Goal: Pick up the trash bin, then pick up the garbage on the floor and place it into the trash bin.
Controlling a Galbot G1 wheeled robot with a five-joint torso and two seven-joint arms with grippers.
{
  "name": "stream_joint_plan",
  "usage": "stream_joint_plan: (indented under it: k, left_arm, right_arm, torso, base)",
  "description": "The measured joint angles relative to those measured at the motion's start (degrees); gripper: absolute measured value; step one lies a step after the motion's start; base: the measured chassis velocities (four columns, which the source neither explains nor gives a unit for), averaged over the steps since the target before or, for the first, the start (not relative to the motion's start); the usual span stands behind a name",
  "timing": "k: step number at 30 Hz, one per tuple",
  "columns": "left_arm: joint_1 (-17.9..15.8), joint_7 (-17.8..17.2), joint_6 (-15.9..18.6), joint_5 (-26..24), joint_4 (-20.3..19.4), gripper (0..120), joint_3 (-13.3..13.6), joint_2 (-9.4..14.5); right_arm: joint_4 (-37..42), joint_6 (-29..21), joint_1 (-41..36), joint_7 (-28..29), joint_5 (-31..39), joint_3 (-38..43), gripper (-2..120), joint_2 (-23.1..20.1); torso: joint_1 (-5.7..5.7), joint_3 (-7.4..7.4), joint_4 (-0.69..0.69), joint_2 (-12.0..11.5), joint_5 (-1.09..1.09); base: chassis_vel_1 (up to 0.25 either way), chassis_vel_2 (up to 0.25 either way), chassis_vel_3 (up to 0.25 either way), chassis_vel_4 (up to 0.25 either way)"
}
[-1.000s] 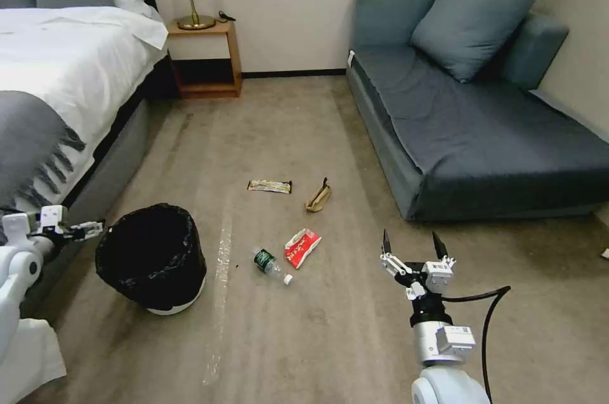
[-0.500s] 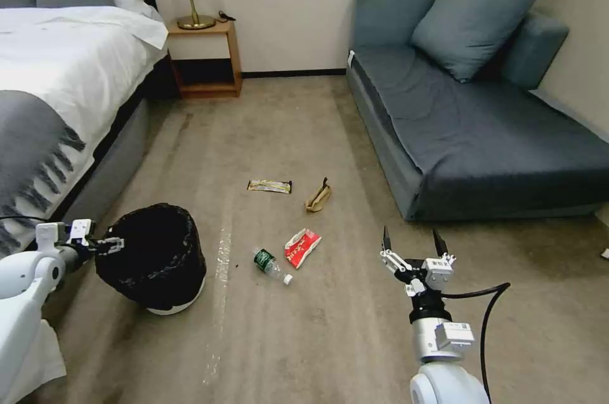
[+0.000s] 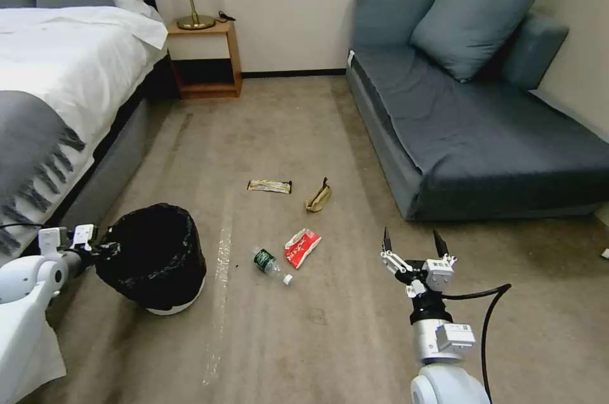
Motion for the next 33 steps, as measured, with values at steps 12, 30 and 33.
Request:
stream_joint_plan:
  k: [12,30,33]
  left_arm:
    - [2.5,-3.0,-0.5,-4.1,-5.2,5,-2.8,-0.7]
    - [13.9,-8.3,1.6,0.4,-25.6,5,-8.1,-0.3]
    - [15.0,-8.3,1.7,1.7,-26.3,4,-9.7,-0.2]
  right_arm:
    - [0.0,0.7,-0.5,-0.3,-0.4,0.2,100,-0.4]
    - [-5.2,6.3,-2.9,-3.5,-2.3,-0.4,100,-2.1]
    - [-6.2,7.2,-3.0,-4.1,-2.4,-1.0,100,-2.4]
  torso:
    - [0.0,0.0,-0.02,0.0,-0.03]
    - [0.0,0.0,-0.02,0.0,-0.01]
    - [0.0,0.0,-0.01,0.0,-0.01]
  base:
    - [0.0,0.0,0.0,0.0]
    - [0.0,0.0,0.0,0.0]
    - [0.0,0.0,0.0,0.0]
